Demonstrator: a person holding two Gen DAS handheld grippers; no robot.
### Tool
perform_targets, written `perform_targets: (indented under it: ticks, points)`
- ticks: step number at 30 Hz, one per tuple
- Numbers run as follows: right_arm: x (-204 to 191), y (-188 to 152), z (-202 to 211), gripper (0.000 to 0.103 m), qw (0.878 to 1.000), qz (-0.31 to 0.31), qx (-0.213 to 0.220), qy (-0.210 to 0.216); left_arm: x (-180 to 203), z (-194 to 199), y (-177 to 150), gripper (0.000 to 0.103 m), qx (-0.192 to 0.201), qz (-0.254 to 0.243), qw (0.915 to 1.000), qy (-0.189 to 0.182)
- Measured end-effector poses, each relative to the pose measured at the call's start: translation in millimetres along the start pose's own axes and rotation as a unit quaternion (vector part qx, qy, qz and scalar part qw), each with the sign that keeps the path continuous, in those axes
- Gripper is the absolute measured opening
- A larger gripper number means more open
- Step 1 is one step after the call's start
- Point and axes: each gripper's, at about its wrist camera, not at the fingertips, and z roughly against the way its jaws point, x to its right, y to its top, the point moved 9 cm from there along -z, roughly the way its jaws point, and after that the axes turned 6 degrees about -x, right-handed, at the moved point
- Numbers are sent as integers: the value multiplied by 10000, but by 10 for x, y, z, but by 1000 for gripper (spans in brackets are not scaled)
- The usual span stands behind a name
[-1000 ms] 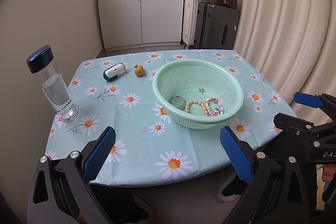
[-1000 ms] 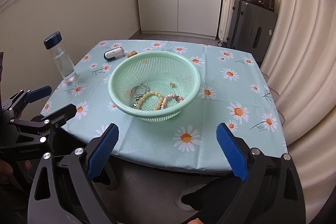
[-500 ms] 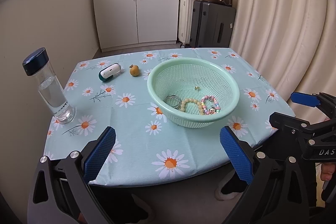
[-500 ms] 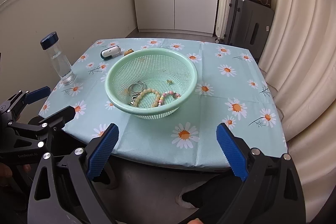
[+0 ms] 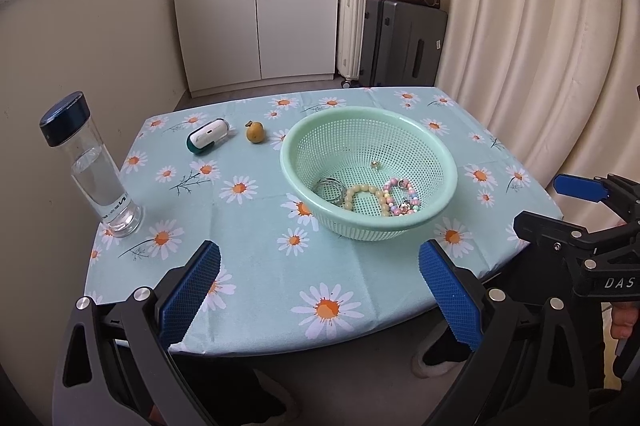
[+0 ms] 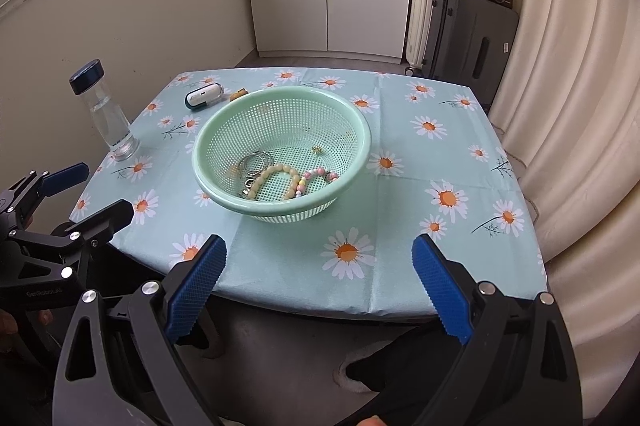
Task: Organize jewelry
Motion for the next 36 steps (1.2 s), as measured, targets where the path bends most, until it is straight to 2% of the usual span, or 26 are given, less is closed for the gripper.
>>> perform_targets:
  ticks: [36]
  points:
    - [-101, 55, 111, 93, 10000, 21, 89, 30, -89, 22, 39, 97, 20, 46, 10000, 84]
